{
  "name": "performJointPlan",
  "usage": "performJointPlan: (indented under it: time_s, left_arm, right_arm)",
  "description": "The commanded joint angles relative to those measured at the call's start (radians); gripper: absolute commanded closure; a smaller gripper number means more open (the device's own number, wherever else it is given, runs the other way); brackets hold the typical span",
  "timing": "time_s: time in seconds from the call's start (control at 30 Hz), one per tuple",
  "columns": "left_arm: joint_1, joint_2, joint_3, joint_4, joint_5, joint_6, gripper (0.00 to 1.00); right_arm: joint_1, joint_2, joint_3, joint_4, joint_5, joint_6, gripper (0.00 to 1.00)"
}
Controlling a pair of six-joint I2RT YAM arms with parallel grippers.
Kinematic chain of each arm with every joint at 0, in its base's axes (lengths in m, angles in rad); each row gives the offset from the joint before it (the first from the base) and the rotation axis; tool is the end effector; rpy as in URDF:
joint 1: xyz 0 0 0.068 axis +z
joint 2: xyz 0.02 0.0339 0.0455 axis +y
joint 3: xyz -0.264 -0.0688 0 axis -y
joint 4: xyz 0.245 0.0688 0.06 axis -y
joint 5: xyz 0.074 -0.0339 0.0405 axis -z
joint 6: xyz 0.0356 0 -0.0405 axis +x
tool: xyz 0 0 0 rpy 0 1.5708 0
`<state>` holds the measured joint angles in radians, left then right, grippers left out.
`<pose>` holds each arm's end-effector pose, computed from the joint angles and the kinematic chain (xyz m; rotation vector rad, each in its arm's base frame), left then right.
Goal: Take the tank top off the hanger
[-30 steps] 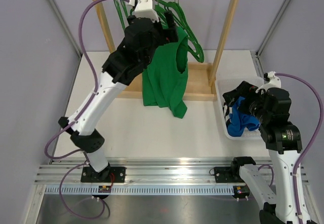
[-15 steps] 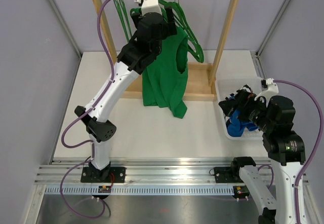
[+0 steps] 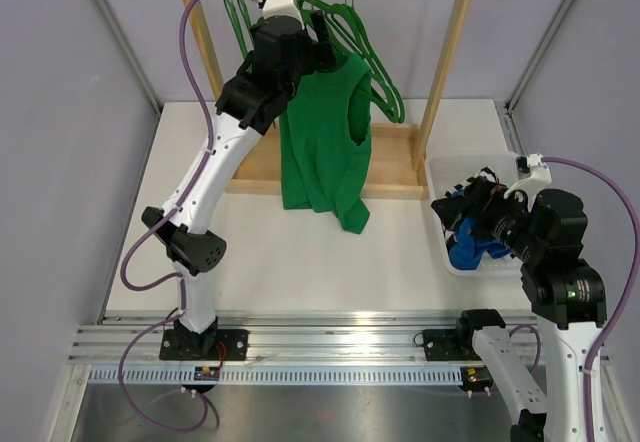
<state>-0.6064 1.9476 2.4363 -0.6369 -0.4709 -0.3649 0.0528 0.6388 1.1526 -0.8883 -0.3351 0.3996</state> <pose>0.3460 -0.2203 0.5114 -0.1422 1.7071 -0.3189 0.0913 0.0166 0.4042 0.1158 1.9714 0.6232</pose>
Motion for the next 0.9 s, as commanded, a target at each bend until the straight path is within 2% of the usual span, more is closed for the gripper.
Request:
performJointPlan:
  time_s: [0.0,0.13,0.37,0.53,0.73,0.87]
  left_arm:
    - [-0.004,-0.099,-0.023,0.06,0.118,-0.068,0.12]
    - [-0.004,-0.18,-0.138,0.112,0.152,-0.115,0.12]
    - [-0.006,-0.157,-0.086,0.106,0.213,-0.155,0.12]
    - [-0.007,-0.136,-0.077,0.149,0.18,-0.155,0.11]
    - [-0.01,-0.007,0.045,0.164,0.107,-0.103,0.11]
    - [-0.01,0.043,0.055,0.152,0.054,-0.045,0.14]
  right_arm:
    - [-0.001,0.007,0.038,0.012,-0.025,-0.007,0.0]
    - [-0.002,0.004,0.048,0.002,-0.021,-0.013,0.01]
    - [-0.001,0.005,0.053,-0.006,-0.022,-0.022,0.0]
    - [-0.001,0.004,0.056,-0.011,-0.018,-0.031,0.0]
    - [-0.001,-0.002,0.071,-0.026,-0.024,-0.038,0.01]
    - [-0.001,-0.004,0.087,-0.046,-0.018,-0.054,0.01]
